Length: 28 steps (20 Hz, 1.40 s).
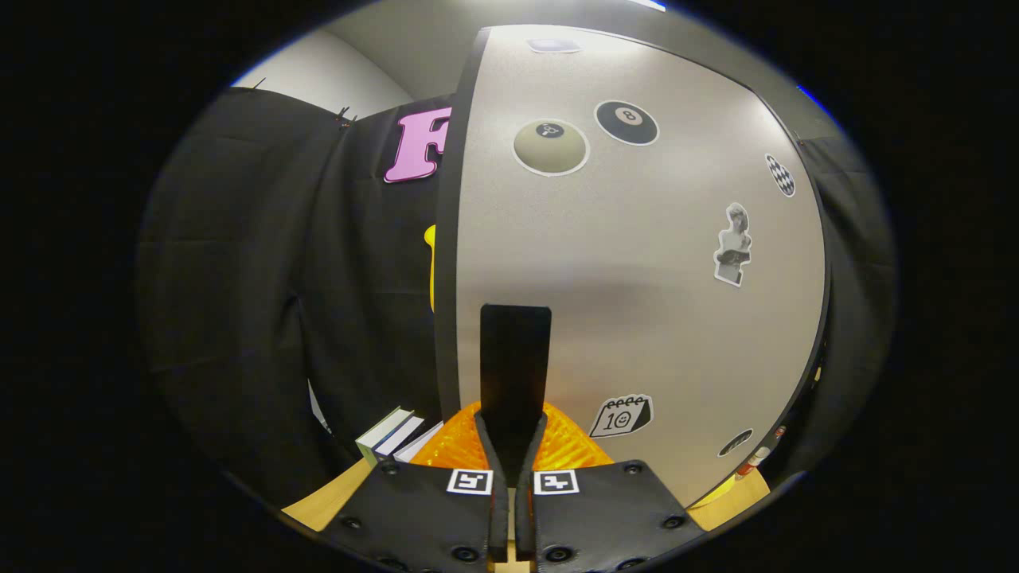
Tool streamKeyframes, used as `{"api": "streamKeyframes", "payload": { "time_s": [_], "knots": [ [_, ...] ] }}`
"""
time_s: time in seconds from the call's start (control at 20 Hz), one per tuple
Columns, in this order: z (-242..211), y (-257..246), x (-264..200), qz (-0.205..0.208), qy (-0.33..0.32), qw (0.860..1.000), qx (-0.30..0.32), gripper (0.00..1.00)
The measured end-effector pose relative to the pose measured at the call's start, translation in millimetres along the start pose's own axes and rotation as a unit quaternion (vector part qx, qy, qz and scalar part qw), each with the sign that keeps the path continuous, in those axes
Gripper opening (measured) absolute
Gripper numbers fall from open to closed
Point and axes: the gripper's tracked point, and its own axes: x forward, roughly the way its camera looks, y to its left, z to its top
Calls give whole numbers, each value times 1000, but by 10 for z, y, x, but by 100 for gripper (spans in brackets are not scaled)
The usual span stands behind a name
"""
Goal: Open the shoe cabinet door, grab the shoes and put them into the shoe cabinet, then close the shoe cabinet door.
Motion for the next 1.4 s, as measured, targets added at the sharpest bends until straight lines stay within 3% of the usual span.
{"api": "streamKeyframes", "payload": {
  "time_s": [0.65, 1.4],
  "knots": [
    [-21, -54, -507, 40, -11, 999, -8, 5],
    [-67, -345, -924, 55, -32, 998, -3, 5]
  ]
}}
